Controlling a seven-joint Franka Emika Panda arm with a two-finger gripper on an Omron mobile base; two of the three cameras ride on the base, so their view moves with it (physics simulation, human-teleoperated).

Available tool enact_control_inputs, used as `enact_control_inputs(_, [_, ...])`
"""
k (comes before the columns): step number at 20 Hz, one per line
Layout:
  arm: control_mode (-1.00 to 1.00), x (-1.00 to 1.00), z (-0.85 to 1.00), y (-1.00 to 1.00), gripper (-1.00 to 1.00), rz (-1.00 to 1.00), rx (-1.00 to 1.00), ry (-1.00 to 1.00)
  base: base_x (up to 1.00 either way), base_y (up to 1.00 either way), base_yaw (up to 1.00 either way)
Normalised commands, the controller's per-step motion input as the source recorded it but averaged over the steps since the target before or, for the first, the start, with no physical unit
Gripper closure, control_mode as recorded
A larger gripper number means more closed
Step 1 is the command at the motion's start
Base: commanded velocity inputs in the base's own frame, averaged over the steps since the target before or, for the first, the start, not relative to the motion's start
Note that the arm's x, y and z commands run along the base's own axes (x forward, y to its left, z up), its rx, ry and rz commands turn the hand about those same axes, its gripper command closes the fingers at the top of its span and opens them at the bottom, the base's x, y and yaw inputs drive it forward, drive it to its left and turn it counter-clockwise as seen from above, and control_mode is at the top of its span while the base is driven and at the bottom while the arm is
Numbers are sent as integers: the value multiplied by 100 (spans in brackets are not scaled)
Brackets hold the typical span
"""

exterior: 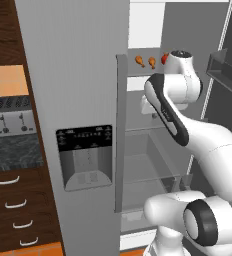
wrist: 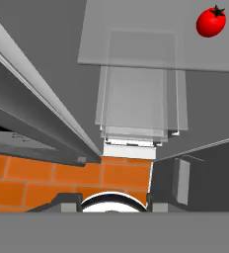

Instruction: Place one tomato and one chicken drumstick in each tupperware on the nearby counter, to pack two identical lunches.

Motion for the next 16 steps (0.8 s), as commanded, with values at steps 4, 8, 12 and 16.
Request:
enact_control_inputs(4, [-100, -38, 7, -17, -100, 0, 0, -21, 0, 0, 0])
enact_control_inputs(8, [-100, -28, 42, -32, -100, 0, -1, -39, 0, 0, 0])
enact_control_inputs(12, [-100, 0, 53, -30, -100, 1, -3, -30, 0, 0, 0])
enact_control_inputs(16, [-100, 6, 59, -14, -100, 1, -6, -31, 0, 0, 0])
